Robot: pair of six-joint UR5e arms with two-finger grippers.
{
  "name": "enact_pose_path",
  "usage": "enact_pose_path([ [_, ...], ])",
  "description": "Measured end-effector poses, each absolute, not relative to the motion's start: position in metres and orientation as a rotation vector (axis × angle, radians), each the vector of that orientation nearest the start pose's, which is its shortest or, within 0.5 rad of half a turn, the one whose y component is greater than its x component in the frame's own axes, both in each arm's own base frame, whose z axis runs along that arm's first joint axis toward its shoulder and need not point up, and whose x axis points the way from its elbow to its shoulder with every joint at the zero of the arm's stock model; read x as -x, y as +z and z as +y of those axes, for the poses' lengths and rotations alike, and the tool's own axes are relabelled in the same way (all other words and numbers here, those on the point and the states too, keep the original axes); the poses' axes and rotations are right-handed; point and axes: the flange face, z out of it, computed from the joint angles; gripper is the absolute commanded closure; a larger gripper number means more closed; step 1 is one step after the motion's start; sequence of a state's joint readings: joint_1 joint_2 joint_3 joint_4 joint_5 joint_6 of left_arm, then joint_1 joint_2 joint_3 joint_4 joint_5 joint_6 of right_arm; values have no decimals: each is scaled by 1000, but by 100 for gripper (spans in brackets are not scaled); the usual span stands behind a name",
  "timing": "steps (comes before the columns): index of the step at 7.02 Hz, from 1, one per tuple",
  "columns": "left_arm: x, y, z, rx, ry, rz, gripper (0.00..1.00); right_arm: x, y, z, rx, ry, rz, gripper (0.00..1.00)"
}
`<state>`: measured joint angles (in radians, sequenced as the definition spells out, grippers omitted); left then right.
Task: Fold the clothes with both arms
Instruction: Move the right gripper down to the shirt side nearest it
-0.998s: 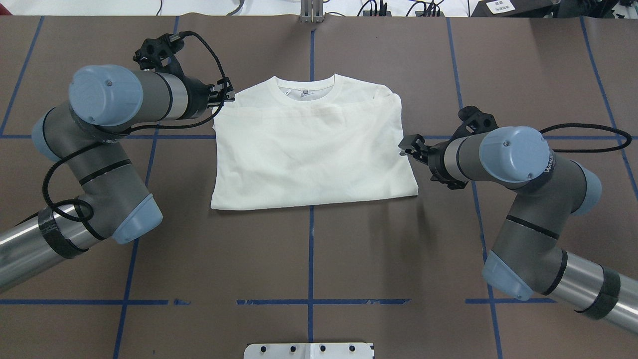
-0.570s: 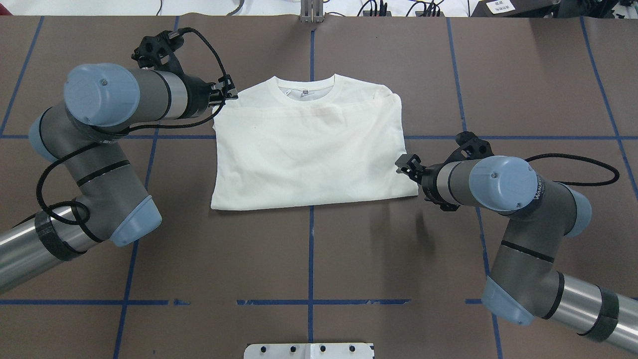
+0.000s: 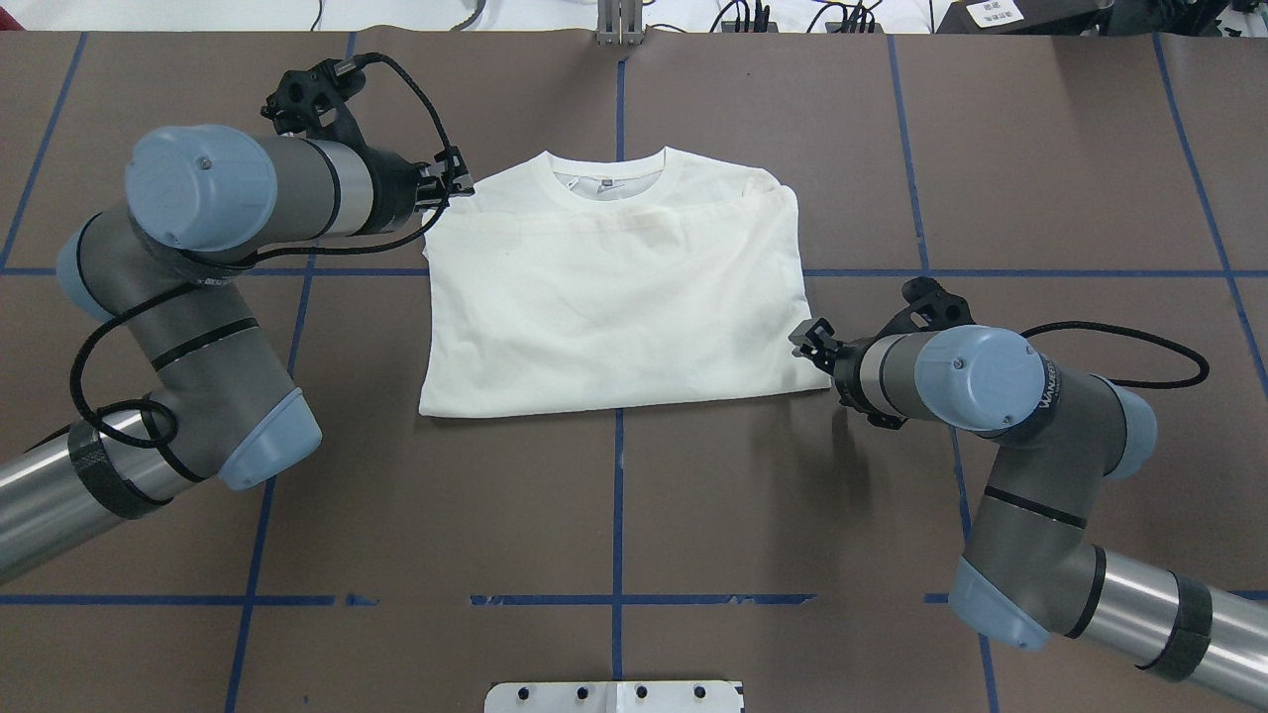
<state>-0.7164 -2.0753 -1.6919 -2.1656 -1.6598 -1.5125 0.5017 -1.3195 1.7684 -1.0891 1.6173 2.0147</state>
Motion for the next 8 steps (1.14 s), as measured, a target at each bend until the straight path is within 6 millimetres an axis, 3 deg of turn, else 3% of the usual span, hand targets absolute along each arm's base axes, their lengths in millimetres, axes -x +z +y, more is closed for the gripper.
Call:
enact_pose_path([
  [3, -409, 247, -521, -393, -520, 1171, 60, 465, 386, -401, 18, 855, -957, 60],
  [4, -409, 246, -522, -393, -520, 1171, 60, 465, 386, -401, 18, 856, -957, 92],
  [5, -408, 247, -522, -393, -521, 1170, 60, 465, 386, -401, 18, 856, -958, 100],
  [8, -408, 255, -521, -387, -522, 1160, 60, 460, 378, -401, 17, 855, -974, 100],
])
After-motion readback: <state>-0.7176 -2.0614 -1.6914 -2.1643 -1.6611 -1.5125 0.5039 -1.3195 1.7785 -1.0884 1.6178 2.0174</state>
